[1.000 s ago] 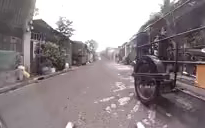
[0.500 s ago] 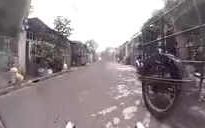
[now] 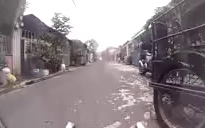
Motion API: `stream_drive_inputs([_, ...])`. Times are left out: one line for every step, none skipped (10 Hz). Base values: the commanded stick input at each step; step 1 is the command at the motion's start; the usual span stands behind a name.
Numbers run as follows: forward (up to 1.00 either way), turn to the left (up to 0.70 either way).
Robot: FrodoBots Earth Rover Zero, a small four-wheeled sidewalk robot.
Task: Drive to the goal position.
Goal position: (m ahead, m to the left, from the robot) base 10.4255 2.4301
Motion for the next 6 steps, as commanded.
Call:
stream_drive_inputs([0.7, -0.01])
stream_drive_inputs([0.7, 0.0])
stream_drive_inputs([0.7, 0.0])
stream_drive_inputs([0.7, 0.0])
stream_drive_inputs([0.7, 0.0])
stream_drive_inputs([0.7, 0.0])
